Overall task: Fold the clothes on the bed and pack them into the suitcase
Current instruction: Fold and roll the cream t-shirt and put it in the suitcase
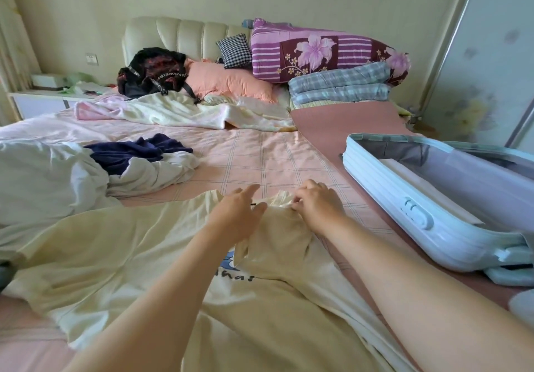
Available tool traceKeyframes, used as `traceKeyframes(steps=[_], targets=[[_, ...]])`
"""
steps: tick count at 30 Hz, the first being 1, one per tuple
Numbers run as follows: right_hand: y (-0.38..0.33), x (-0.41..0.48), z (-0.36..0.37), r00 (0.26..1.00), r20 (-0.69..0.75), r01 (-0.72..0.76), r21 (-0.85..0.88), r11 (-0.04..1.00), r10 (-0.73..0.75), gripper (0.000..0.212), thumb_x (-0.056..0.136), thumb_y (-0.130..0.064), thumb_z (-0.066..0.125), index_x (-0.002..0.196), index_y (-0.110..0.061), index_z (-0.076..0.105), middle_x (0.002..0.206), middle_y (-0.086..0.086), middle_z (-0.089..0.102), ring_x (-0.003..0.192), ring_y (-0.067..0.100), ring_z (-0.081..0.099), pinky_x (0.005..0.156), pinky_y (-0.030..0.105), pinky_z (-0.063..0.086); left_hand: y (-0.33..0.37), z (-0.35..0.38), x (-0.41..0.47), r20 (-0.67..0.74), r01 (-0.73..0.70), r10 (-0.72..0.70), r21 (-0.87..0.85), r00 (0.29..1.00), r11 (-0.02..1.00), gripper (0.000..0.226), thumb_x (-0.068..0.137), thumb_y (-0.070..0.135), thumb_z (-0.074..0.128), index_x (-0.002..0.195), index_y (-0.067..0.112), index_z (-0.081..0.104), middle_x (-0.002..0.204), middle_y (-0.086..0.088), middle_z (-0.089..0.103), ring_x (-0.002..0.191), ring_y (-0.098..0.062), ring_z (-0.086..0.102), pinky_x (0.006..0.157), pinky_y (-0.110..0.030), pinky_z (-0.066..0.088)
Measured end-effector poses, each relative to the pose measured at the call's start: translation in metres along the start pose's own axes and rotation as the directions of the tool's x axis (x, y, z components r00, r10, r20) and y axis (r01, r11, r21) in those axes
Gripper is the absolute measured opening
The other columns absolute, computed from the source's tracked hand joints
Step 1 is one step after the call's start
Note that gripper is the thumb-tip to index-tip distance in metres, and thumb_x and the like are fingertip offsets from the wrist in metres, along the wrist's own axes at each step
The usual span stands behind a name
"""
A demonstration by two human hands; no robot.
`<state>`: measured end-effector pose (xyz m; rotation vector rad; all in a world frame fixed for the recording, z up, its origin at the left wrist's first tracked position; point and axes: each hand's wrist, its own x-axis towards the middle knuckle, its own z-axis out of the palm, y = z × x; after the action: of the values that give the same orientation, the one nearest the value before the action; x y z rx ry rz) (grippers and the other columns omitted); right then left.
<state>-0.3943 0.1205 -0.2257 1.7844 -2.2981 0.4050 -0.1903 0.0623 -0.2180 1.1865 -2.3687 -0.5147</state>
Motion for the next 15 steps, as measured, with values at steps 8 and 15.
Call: traceKeyframes(steps=[8,15], targets=[[0.004,-0.003,-0.027,0.994,-0.098,0.078,0.207,0.975,-0.058,0.018,0.101,-0.033,0.054,0.102,-0.02,0.067,0.097,-0.003,0.072,0.09,0.023,0.065,0.071,0.032,0.047,0.012,0.01,0.02,0.046,0.017,-0.018,0.035,0.999,0.999,0.024,0.093,0.02,0.045,0.105,0.018,0.066,0.117,-0.006,0.059,0.112,-0.026,0.05,0.094,-0.035,0.042],[-0.009,0.002,-0.04,0.998,-0.033,0.055,0.137,0.989,-0.051,0.02,0.1,-0.03,0.044,0.114,-0.021,0.054,0.103,-0.002,0.066,0.094,0.025,0.064,0.069,0.032,0.038,-0.007,-0.058,0.021,0.01,0.058,-0.058,-0.017,0.998,0.998,0.017,0.096,0.007,0.042,0.11,0.013,0.049,0.083,-0.002,0.048,0.068,-0.018,0.046,0.051,-0.029,0.037]])
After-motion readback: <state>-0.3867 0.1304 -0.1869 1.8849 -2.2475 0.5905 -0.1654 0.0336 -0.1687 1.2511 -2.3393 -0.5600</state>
